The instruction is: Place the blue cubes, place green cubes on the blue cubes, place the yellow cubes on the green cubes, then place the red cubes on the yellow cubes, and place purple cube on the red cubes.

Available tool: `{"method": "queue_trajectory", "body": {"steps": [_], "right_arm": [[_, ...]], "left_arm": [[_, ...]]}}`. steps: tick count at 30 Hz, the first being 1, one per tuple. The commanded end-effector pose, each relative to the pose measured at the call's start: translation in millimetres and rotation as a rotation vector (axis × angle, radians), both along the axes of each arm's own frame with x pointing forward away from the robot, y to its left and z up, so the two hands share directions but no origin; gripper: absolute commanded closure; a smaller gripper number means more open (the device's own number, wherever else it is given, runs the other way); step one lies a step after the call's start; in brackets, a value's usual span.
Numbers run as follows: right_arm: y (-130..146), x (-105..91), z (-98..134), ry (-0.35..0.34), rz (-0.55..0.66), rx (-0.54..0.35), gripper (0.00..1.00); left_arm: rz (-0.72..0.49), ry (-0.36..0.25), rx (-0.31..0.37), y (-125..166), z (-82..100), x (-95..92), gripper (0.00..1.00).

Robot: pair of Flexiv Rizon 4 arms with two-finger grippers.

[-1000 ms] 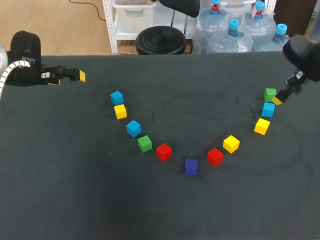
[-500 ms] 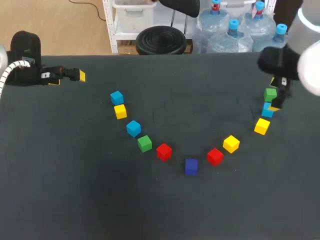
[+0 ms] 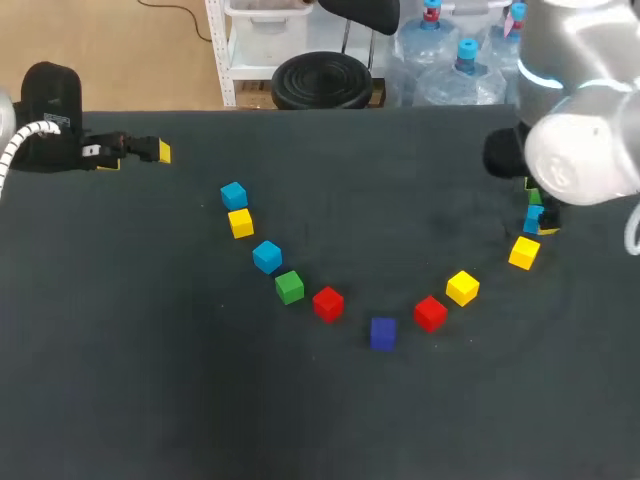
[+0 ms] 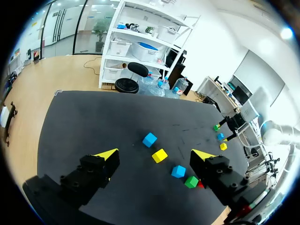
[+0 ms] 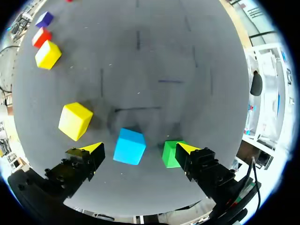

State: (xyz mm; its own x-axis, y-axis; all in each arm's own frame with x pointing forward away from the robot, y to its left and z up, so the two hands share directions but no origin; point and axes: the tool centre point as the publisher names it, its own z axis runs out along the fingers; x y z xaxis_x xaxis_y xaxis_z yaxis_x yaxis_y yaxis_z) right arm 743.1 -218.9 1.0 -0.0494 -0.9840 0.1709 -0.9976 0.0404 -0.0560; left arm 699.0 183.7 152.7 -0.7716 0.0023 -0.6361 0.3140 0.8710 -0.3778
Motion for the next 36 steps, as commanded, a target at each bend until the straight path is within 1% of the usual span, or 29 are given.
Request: {"method": "queue_trajectory", "body": {"steps": [1,3,4,7,13,15,17,18,19,22,24,29,33,36], "right_arm": [[4,7.7,-9,0.026,-0.038,-0.011,0.23],[4,7.5,-9,0.038,-0.053,0.000,0.44],[4,6.9,-9,0.049,-0.060,0.009,0.50],[5,3.6,-12,0.069,-0.076,0.019,0.52],[0,-3.9,-18,0.101,-0.106,0.024,0.51],[-3,-4.6,-21,0.095,-0.110,0.016,0.54],[-5,-4.7,-21,0.090,-0.113,0.013,0.61],[-5,-4.9,-21,0.088,-0.120,0.014,0.87],[-6,-5.0,-20,0.086,-0.123,0.016,1.00],[-3,-5.1,-14,0.084,-0.141,0.040,1.00],[-1,-4.3,-12,0.077,-0.138,0.039,1.00],[14,-4.3,5,0.057,-0.117,0.084,1.00],[36,-7.3,26,0.045,-0.058,0.116,1.00],[56,-10.4,42,0.069,-0.036,0.154,1.00]], "left_arm": [[-0.005,-0.007,-0.008,1,-2.1,-0.2,0.00],[-0.005,-0.007,-0.008,1,-2.1,-0.2,0.00],[-0.005,-0.007,-0.008,1,-2.1,-0.2,0.00],[-0.005,-0.007,-0.008,1,-2.1,-0.2,0.00],[-0.005,-0.007,-0.008,1,-2.1,-0.2,0.00],[-0.005,-0.007,-0.008,1,-2.1,-0.2,0.00],[-0.005,-0.007,-0.008,1,-2.1,-0.2,0.00],[-0.005,-0.007,-0.008,1,-2.1,-0.2,0.00],[-0.005,-0.007,-0.008,1,-2.1,-0.2,0.00],[-0.005,-0.007,-0.008,1,-2.1,-0.2,0.00],[-0.005,-0.007,-0.008,1,-2.1,-0.2,0.00],[-0.005,-0.007,-0.008,1,-2.1,-0.2,0.00],[-0.005,-0.007,-0.008,1,-2.1,-0.2,0.00],[-0.005,-0.007,-0.008,1,-2.1,-0.2,0.00]]}}
